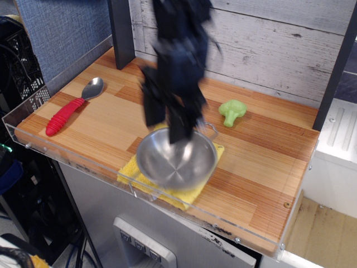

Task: Move bowl onto yellow towel

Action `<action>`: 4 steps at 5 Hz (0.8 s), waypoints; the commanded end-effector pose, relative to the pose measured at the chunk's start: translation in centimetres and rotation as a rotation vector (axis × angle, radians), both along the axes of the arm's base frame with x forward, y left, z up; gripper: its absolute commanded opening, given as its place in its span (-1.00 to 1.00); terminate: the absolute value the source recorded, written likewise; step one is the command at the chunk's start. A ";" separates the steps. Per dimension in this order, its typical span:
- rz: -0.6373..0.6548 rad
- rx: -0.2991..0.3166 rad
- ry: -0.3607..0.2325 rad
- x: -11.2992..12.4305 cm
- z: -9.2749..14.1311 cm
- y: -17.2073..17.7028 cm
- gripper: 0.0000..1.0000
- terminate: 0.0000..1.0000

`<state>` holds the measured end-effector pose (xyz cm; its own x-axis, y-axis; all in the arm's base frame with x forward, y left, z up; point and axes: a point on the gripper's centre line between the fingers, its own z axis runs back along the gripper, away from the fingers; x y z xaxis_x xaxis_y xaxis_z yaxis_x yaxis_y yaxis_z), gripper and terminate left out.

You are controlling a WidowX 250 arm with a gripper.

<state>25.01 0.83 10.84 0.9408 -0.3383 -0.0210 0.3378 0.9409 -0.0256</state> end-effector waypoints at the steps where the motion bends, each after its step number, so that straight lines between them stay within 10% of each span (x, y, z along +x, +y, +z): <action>1: 0.239 -0.043 -0.125 -2.5 9.9 5.9 1.00 -1.00; 4: 0.349 -0.048 -0.169 -4.4 11.3 9.6 1.00 -1.00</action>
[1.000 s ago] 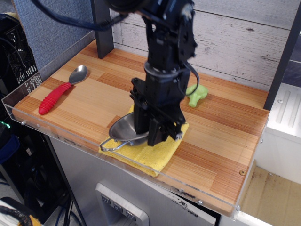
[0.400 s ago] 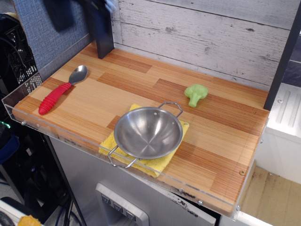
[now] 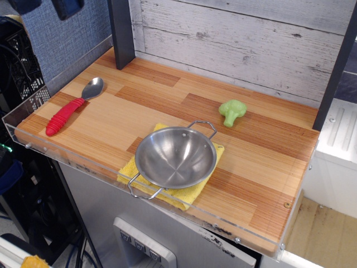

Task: Move bowl onto yellow towel

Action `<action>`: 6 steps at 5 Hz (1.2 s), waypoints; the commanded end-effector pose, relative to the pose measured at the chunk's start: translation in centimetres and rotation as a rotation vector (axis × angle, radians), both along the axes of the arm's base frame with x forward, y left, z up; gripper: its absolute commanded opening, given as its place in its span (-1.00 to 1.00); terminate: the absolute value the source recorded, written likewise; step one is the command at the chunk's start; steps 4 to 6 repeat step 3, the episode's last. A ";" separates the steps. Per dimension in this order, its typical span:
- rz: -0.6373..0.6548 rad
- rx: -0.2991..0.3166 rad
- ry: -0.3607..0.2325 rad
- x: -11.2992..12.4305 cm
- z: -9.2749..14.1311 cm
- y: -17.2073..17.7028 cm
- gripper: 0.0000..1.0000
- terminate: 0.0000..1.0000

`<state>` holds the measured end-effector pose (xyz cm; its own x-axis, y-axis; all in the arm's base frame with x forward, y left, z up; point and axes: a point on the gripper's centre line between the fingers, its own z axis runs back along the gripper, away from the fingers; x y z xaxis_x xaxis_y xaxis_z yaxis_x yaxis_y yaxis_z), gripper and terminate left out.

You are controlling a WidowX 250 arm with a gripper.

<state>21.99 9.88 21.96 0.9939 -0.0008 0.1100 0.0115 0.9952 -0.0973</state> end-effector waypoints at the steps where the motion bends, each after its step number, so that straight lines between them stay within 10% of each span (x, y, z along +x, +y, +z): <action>1: 0.025 0.128 -0.065 -1.6 0.2 0.8 1.00 -1.00; 2: 0.025 0.128 -0.065 -1.6 0.2 0.8 1.00 -1.00; 3: 0.025 0.128 -0.065 -1.6 0.2 0.8 1.00 1.00; 6: 0.025 0.128 -0.065 -1.6 0.2 0.8 1.00 1.00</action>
